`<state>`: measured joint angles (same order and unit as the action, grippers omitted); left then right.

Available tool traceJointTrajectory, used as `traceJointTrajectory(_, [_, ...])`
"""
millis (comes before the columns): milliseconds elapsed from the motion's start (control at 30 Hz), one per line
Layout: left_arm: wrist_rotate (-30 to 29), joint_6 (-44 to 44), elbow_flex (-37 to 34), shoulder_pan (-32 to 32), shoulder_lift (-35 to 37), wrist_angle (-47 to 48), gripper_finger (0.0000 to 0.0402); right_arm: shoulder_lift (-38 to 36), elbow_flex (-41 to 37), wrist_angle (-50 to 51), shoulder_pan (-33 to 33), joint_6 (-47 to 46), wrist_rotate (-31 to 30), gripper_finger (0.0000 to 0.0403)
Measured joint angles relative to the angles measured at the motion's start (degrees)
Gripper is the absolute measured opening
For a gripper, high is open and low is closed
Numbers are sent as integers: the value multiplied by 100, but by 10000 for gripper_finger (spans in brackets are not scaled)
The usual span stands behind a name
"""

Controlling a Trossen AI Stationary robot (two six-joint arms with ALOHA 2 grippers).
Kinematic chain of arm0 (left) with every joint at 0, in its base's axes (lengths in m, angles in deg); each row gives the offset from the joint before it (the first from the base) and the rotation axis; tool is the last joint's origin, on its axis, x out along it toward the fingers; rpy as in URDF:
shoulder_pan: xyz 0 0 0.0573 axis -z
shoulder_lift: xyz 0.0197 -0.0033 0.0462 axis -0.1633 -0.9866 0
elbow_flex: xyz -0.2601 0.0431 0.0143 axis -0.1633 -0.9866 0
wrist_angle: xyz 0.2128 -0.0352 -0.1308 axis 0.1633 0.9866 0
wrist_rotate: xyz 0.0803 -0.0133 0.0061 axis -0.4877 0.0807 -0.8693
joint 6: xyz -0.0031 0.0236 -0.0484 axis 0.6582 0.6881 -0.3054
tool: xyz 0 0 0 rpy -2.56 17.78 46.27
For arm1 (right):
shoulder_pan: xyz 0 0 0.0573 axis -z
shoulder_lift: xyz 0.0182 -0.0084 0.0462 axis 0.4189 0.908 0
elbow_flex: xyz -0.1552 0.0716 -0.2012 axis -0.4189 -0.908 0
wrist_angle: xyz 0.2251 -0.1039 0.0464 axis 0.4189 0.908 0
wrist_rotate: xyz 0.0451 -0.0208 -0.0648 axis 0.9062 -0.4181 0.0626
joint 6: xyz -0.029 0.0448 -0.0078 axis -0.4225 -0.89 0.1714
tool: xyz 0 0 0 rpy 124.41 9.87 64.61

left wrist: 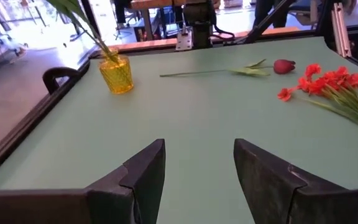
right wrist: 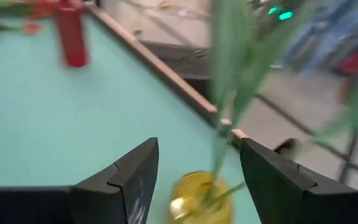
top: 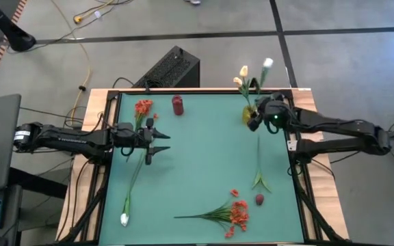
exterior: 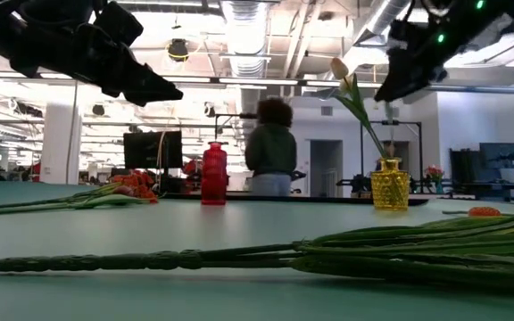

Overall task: Sort flowers into vase by color
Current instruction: Put the white flower into the yellow vase

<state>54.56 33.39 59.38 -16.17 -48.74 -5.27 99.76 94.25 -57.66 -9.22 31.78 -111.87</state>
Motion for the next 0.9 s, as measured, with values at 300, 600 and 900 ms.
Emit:
traceJointTrajectory(300, [105, -1383, 944, 282, 0, 2575, 180, 123, 375, -22, -1243, -335, 832, 253])
traceJointTrajectory(600, [-899, -4436, 2242, 1336, -78, 6245, 180, 1102, 375, -674, -2461, -345, 830, 247])
traceJointTrajectory(900, [-59, -6932, 2031, 1552, -600, 8260, 180, 2400, 375, -1879, -3042, 522, 827, 242])
